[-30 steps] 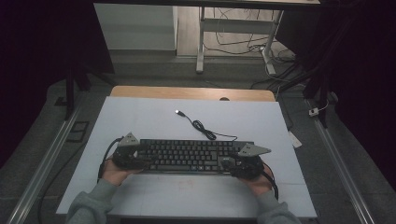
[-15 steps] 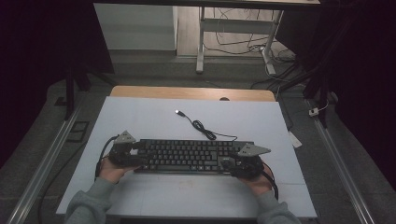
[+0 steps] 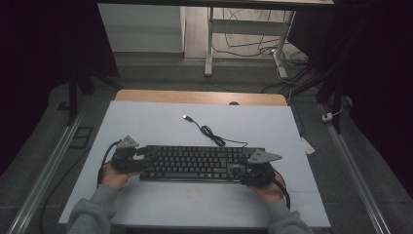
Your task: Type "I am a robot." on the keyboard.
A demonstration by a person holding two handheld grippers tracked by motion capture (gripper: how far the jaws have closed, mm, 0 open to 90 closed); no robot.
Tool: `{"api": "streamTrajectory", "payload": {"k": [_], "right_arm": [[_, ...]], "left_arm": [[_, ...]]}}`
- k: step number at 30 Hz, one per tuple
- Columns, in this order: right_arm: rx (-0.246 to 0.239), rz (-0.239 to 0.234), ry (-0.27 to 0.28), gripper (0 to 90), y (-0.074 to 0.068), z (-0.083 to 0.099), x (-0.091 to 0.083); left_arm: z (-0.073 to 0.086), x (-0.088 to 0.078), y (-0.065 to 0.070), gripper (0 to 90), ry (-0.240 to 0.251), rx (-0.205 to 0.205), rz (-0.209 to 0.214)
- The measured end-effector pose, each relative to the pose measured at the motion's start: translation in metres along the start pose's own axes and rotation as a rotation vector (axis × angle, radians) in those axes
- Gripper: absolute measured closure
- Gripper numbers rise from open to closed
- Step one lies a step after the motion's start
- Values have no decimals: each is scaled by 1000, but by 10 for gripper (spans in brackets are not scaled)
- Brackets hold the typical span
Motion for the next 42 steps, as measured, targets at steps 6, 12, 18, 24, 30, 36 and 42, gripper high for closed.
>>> {"api": "streamTrajectory", "payload": {"k": [6, 12, 18, 24, 30, 36, 42], "right_arm": [[-1, 1, -2, 471, 0, 0, 0], [0, 5, -7, 470, 1, 1, 0], [1, 1, -3, 470, 1, 1, 0], [1, 1, -3, 470, 1, 1, 0], [1, 2, -3, 470, 1, 1, 0], [1, 1, -4, 470, 1, 1, 1], [1, 0, -7, 470, 0, 1, 1]], "left_arm": [[4, 4, -1, 616, -25, 16, 6], [7, 8, 5, 782, -58, 52, 33], [11, 14, 8, 879, -92, 75, 42], [12, 19, 10, 889, -106, 89, 32], [12, 20, 10, 889, -110, 89, 30], [13, 22, 9, 889, -116, 89, 22], [14, 23, 9, 889, -118, 94, 19]]}}
Point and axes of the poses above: each handheld gripper's, and its own axes: x roughly forward along the jaws, z roughly out of its underside, y roughly to its right, the point moved 7 cm from there along x, roughly forward along the jaws, and after that the axes turned 6 degrees about -z, right-handed, at the moved point
